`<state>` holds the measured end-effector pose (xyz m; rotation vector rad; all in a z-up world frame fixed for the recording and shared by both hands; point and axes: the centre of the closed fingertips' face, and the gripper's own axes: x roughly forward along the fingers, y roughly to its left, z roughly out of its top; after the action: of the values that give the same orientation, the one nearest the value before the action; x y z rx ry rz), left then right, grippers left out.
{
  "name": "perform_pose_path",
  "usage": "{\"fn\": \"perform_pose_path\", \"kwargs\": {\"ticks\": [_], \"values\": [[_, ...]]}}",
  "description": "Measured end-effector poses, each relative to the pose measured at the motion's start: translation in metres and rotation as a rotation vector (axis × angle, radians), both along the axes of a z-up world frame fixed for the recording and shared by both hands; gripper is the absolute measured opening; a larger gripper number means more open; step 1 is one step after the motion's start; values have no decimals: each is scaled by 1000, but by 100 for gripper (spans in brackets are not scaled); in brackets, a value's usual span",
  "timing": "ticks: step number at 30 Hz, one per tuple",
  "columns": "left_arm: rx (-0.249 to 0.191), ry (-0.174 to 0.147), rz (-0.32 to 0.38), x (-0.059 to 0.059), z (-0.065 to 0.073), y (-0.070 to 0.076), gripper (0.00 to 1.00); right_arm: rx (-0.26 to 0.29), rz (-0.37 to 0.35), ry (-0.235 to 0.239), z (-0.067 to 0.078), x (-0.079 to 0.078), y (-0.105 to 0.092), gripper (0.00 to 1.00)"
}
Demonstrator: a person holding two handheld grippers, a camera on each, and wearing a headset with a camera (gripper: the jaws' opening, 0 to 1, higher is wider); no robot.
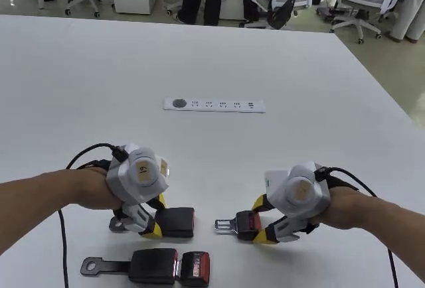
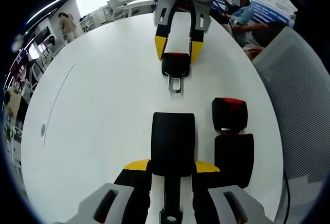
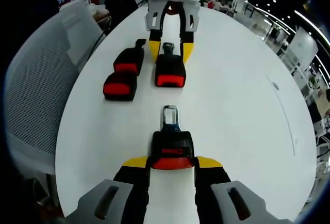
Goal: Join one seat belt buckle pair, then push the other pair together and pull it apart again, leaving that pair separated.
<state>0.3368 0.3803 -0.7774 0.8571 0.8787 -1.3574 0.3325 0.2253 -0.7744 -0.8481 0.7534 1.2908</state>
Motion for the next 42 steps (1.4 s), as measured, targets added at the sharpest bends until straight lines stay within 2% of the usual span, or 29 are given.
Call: {"fn": "perform_pose_path", "kwargs": {"ticks": [9, 13, 24, 37, 38, 42], "values": [[0, 0, 4, -1, 1, -1, 31, 17, 11, -7, 3, -3, 17, 30], [3, 1, 3, -1, 0, 0, 31, 24, 13, -7, 1, 1, 20, 30], [10, 4, 7, -2, 0, -1, 31, 40, 18, -13, 3, -3, 33, 30], [17, -10, 7, -2, -1, -1, 31, 78, 19, -36, 4, -6, 58, 30], [18, -11, 7, -2, -1, -1, 31, 59, 15, -40, 2, -5, 56, 30], [12, -16, 14, -1, -1, 0, 31, 74, 8, -45, 4, -4, 55, 29]]}}
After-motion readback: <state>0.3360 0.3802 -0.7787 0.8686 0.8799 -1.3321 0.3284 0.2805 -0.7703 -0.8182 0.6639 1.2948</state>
